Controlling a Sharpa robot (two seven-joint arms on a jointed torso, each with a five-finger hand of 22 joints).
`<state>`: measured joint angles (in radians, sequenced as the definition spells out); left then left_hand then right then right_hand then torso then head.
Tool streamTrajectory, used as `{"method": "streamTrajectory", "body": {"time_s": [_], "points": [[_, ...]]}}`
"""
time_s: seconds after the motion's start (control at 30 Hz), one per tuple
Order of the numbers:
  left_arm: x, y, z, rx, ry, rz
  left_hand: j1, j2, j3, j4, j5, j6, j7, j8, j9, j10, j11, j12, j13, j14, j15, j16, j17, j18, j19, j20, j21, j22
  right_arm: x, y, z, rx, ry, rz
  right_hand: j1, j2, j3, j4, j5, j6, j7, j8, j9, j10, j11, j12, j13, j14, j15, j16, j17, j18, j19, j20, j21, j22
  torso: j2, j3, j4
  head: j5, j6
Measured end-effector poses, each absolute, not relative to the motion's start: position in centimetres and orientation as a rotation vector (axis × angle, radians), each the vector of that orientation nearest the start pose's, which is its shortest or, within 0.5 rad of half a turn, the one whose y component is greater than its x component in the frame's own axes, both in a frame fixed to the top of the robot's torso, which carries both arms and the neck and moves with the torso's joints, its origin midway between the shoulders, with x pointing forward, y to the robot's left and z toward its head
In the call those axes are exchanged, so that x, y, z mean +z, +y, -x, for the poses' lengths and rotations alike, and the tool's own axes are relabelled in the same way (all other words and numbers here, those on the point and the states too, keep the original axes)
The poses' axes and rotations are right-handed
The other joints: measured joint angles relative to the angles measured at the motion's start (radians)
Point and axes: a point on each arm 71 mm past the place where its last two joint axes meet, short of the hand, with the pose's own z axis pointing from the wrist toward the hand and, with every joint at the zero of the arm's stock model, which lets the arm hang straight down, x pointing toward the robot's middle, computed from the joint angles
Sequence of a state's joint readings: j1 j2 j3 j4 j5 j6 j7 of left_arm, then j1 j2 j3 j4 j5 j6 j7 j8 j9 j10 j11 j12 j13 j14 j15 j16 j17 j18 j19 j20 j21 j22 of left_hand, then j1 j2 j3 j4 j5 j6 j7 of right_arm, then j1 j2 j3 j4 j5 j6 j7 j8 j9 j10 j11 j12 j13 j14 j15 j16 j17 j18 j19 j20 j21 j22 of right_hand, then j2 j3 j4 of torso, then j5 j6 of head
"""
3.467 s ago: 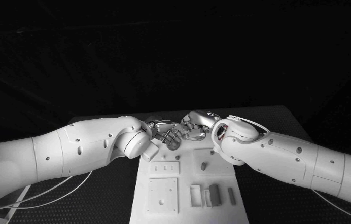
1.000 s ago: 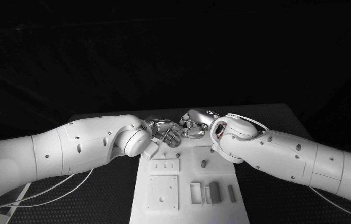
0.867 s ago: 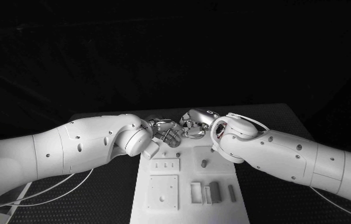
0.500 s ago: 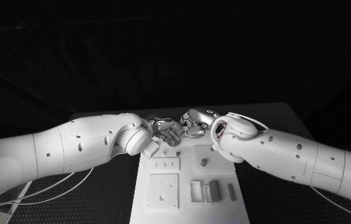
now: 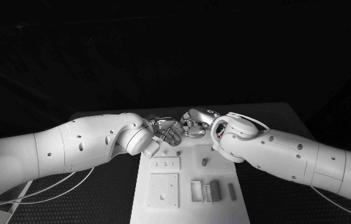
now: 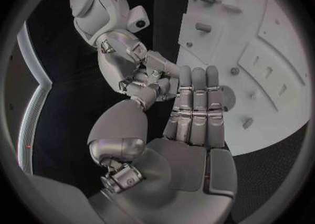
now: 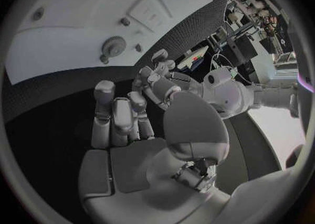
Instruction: Assemble the parts on the task board
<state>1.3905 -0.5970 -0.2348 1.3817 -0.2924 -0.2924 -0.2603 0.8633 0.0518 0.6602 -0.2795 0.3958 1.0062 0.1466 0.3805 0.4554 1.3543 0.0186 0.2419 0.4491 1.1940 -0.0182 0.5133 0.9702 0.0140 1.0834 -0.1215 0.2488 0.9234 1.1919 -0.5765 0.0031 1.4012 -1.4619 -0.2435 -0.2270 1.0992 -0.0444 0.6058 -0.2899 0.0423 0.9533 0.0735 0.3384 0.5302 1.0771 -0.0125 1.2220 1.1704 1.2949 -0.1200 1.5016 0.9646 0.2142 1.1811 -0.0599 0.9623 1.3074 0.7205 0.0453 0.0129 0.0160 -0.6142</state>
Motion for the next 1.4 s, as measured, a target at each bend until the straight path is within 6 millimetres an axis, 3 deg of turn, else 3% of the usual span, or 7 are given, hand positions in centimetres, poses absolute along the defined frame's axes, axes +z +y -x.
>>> {"method": "streamTrajectory", "body": {"time_s": [0.07, 0.17, 0.27, 0.4, 1.4], "points": [[-19.6, 13.4, -51.2, -0.961, 2.086, 0.89, -0.003, -0.002, 0.0, 0.0, 0.005, 0.001, 0.001, 0.0, 0.018, 0.002, -0.004, 0.004, 0.002, 0.002, -0.002, 0.001, 0.0, 0.0, 0.0, 0.0, 0.0, 0.002, -18.3, -10.1, -50.3, 0.69, 1.721, 0.162, -0.009, -0.017, 0.0, 0.0, 0.0, -0.001, 0.001, -0.012, 0.009, -0.008, 0.004, -0.012, -0.012, -0.006, 0.005, -0.005, -0.012, 0.0, 0.0, 0.0, 0.0, 0.0, 0.0, 0.0, 0.0002, -0.001, 0.0], [-19.5, 13.4, -51.2, -0.958, 2.086, 0.891, -0.005, -0.003, 0.0, 0.0, 0.006, 0.001, 0.001, 0.0, 0.023, 0.002, -0.005, 0.005, 0.004, 0.002, -0.002, 0.005, 0.0, 0.0, 0.003, -0.003, 0.004, 0.004, -18.4, -10.1, -50.3, 0.693, 1.723, 0.157, -0.025, -0.038, -0.003, 0.003, 0.0, -0.022, 0.022, -0.033, 0.021, -0.02, 0.013, -0.033, -0.033, -0.021, 0.015, -0.01, -0.031, 0.0, -0.002, 0.002, -0.008, 0.0, 0.0, 0.0, 0.0001, -0.001, -0.001], [-19.5, 13.5, -51.2, -0.958, 2.086, 0.892, -0.011, -0.002, 0.002, -0.002, 0.006, 0.001, 0.001, -0.001, 0.03, 0.002, -0.005, 0.006, 0.007, 0.002, -0.002, 0.006, 0.001, 0.0, 0.007, 0.0, 0.004, 0.007, -18.5, -10.2, -50.3, 0.696, 1.723, 0.153, -0.036, -0.048, -0.003, 0.004, 0.0, -0.038, 0.038, -0.05, 0.013, -0.027, 0.02, -0.045, -0.049, -0.033, 0.02, -0.013, -0.044, 0.0, -0.004, 0.003, -0.014, 0.0, 0.0, 0.0, -0.0004, -0.001, -0.001], [-19.4, 13.5, -51.3, -0.958, 2.084, 0.892, -0.017, -0.004, 0.003, -0.003, 0.012, 0.004, -0.001, 0.0, 0.036, 0.006, -0.008, 0.012, 0.009, 0.005, -0.005, 0.013, 0.001, 0.0, 0.008, -0.001, 0.004, 0.009, -18.6, -10.4, -50.3, 0.701, 1.722, 0.143, -0.039, -0.052, -0.002, 0.004, 0.0, -0.045, 0.045, -0.054, 0.007, -0.029, 0.021, -0.046, -0.059, -0.036, 0.024, -0.013, -0.051, 0.0, -0.004, 0.004, -0.014, 0.0, 0.0, 0.0, -0.0004, 0.0, -0.001], [-19.4, 14.3, -51.5, -0.914, 2.085, 0.86, -0.02, -0.005, 0.003, -0.009, 0.002, 0.016, -0.014, 0.002, 0.049, 0.006, -0.008, 0.015, 0.015, 0.005, -0.005, 0.016, 0.001, 0.0, 0.01, -0.003, 0.004, 0.016, -19.2, -11.7, -50.1, 0.701, 1.723, 0.11, -0.047, -0.06, -0.002, 0.004, 0.0, -0.036, 0.036, -0.046, 0.012, -0.028, 0.021, -0.046, -0.075, -0.036, 0.024, -0.013, -0.054, 0.0, -0.007, 0.007, -0.017, 0.0, 0.0, 0.0, 0.0, 0.003, -0.002]]}}
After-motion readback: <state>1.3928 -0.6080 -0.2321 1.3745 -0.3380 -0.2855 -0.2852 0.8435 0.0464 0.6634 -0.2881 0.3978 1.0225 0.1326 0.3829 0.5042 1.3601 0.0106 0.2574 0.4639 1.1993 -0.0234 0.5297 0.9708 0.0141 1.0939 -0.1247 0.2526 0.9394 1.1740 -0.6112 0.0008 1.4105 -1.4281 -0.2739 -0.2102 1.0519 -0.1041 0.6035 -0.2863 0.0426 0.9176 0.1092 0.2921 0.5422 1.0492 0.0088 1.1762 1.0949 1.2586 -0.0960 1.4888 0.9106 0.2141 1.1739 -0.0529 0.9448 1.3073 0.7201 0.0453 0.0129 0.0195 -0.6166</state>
